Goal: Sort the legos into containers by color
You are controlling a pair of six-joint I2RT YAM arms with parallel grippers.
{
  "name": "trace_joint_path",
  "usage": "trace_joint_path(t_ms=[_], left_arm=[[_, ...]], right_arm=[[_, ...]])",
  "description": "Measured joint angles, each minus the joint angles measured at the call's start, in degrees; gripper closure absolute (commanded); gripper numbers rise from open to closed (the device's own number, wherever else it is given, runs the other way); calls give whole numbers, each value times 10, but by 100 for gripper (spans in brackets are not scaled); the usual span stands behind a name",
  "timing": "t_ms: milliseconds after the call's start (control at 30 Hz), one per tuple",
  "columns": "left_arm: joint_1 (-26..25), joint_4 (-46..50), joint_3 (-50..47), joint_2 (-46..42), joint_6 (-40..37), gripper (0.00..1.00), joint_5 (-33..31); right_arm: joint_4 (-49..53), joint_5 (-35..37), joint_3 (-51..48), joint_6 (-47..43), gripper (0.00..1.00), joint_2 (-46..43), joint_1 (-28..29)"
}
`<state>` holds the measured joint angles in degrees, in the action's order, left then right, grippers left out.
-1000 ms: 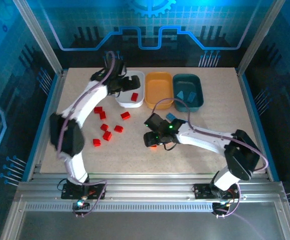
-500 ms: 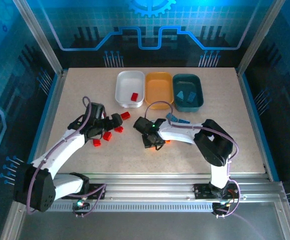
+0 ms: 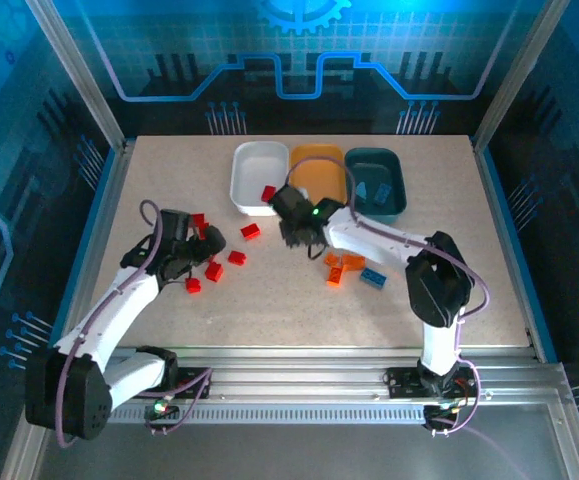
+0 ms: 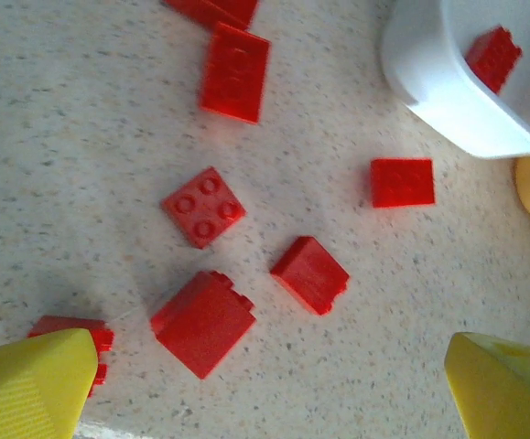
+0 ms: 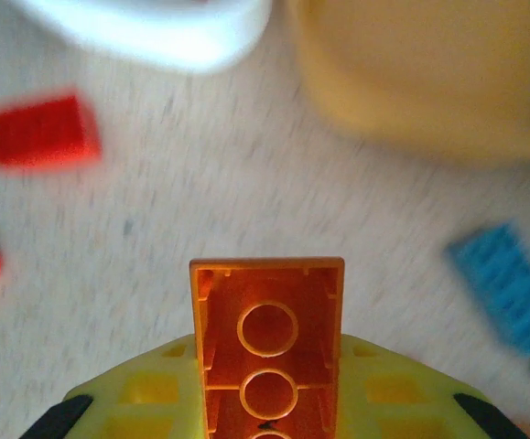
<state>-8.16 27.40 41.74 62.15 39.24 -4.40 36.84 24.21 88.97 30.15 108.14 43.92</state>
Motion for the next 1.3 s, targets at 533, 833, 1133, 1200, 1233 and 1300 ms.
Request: trace_joint_path(t_ms=[533, 833, 1133, 1200, 1233, 1300], left_arm=[[61, 38, -37, -61, 24, 1, 27], [73, 34, -53, -13, 36, 1, 21], [77, -6, -57, 107, 49, 17, 25], [77, -8, -56, 129, 49, 23, 28], [77, -7, -56, 137, 49, 24, 29], [77, -7, -56, 141, 48, 27, 29]], right_arm=[[63, -47, 365, -108, 42, 286, -157], [45, -50, 231, -120, 38, 144, -147], [-50, -69, -76, -89, 38, -134, -102], [-56, -75, -123, -81, 38, -154, -101], [-56, -77, -149, -77, 38, -163, -101], [-55, -78, -189, -72, 38, -177, -102]])
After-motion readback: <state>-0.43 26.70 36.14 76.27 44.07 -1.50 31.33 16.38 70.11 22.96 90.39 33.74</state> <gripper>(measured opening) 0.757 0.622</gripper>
